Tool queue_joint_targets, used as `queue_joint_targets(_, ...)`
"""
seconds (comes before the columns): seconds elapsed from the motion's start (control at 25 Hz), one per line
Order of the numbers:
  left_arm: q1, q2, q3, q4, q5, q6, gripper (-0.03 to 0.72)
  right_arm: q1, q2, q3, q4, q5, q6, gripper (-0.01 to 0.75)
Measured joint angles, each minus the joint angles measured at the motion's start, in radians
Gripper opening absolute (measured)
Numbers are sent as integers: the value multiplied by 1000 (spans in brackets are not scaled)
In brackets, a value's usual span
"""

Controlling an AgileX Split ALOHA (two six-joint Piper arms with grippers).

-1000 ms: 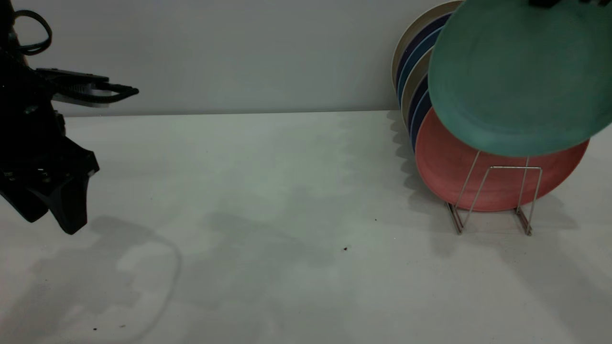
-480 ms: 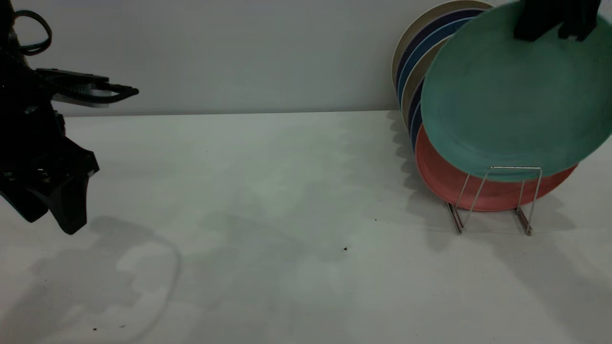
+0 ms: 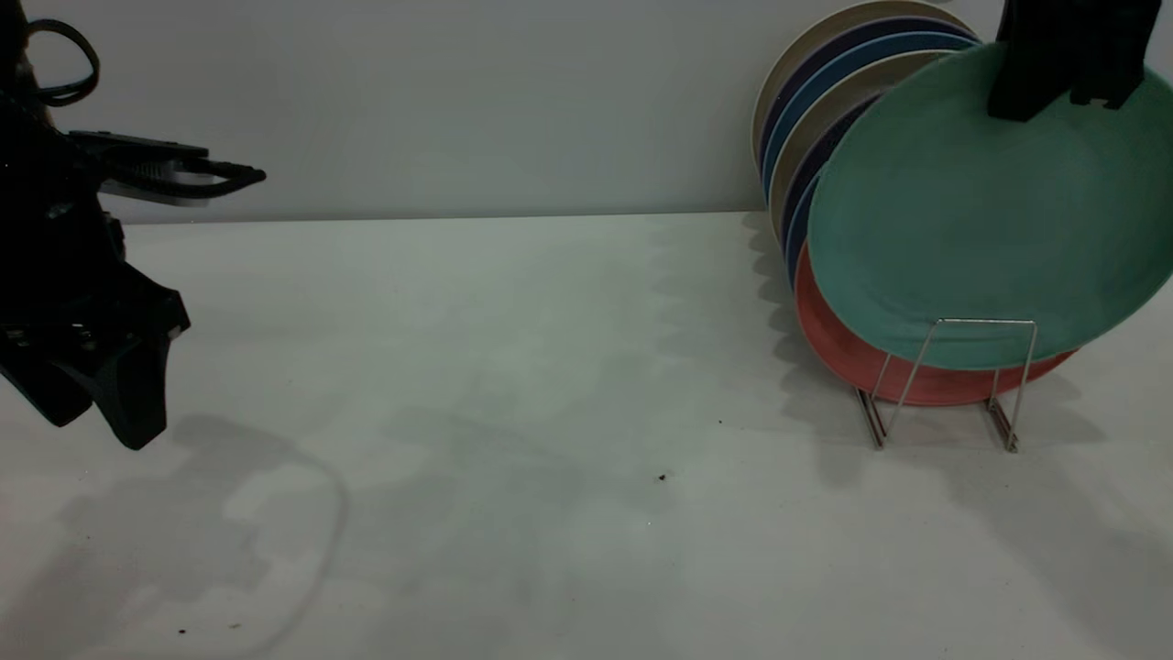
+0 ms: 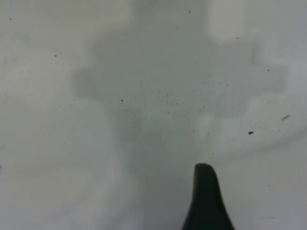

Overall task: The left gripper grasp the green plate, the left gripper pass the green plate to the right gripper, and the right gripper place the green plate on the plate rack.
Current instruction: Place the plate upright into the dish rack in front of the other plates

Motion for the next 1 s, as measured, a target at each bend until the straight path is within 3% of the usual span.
queue_joint_targets(0.2,0,0,0,0,0,0,551,0,0,0,40,40,1,253)
queue_joint_targets(0.6,0,0,0,0,0,-21,551,0,0,-1,95,124,99,263)
queue_joint_targets(0.76,0,0,0,0,0,-24,551,0,-2,-1,109,165,295,290)
queue_joint_targets(1.0,0,-8,-8,159,4,-192,551,0,-9,-2,116,301,809,408)
